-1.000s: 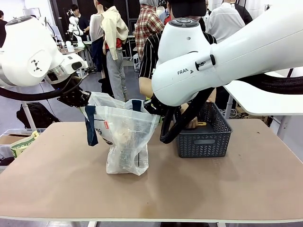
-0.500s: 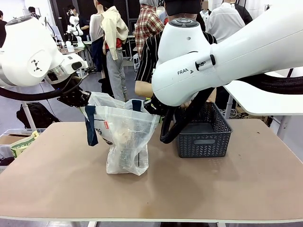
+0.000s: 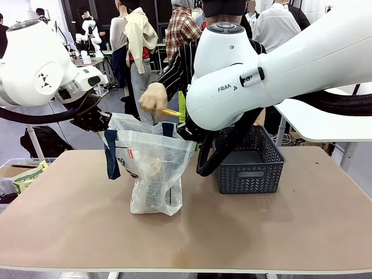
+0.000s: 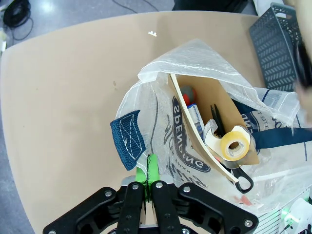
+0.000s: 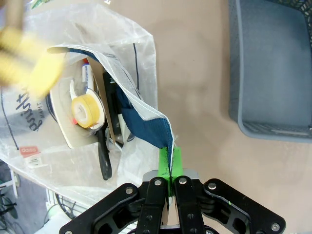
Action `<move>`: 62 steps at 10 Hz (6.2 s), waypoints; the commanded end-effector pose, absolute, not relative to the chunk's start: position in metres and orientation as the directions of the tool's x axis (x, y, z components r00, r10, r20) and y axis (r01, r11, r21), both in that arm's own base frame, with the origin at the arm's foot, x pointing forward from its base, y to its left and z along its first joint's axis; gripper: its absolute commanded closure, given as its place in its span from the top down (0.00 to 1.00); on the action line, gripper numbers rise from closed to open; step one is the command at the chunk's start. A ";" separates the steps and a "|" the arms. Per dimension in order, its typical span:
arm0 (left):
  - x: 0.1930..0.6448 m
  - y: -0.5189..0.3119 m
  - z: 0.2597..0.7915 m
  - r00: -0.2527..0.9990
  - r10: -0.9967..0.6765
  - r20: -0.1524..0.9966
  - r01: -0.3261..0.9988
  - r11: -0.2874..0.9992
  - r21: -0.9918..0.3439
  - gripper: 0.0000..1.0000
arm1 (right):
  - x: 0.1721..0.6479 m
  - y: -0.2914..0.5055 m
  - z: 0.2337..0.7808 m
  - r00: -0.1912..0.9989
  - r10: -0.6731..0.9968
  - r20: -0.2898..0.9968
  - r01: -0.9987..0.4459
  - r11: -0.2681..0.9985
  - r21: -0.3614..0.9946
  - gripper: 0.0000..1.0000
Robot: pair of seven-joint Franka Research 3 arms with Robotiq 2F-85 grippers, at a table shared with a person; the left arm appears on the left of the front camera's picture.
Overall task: Transfer purchased items from the store into the shopping bag.
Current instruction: Move the Reusable shopping bag to the right side of the table.
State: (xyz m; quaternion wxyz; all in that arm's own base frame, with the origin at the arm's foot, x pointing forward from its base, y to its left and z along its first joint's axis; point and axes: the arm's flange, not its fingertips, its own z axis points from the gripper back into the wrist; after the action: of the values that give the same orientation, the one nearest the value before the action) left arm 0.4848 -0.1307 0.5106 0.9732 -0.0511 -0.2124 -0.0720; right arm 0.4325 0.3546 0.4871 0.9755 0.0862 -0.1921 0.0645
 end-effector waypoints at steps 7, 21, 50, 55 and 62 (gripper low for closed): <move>0.485 -0.127 0.511 0.897 -0.110 0.427 0.155 0.985 -0.071 0.00 | 0.433 0.355 0.487 0.918 0.093 0.386 -0.159 0.977 0.143 0.00; 0.472 -0.149 0.495 0.940 -0.079 0.333 0.287 0.711 -0.642 0.00 | 0.452 0.424 0.509 0.847 0.344 0.406 -0.442 0.880 0.175 0.00; 0.499 -0.162 0.456 0.894 -0.182 0.410 0.448 0.345 -0.825 0.45 | 0.460 0.493 0.535 0.623 0.584 0.520 -0.764 0.598 0.244 0.00; 0.500 -0.163 0.455 0.884 -0.238 0.402 0.463 0.328 -0.824 0.45 | 0.465 0.488 0.542 0.630 0.561 0.537 -0.754 0.607 0.250 0.00; 0.502 -0.179 0.451 0.893 -0.209 0.399 0.446 0.532 -0.720 0.06 | 0.456 0.496 0.543 0.621 0.575 0.533 -0.758 0.612 0.224 0.00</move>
State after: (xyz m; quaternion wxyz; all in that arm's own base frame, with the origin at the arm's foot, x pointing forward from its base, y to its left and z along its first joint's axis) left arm 0.5138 -0.1574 0.4638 0.8525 -0.4640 -0.1604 -0.1796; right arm 0.4536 0.4849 0.5269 0.8838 0.2009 -0.1671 0.3880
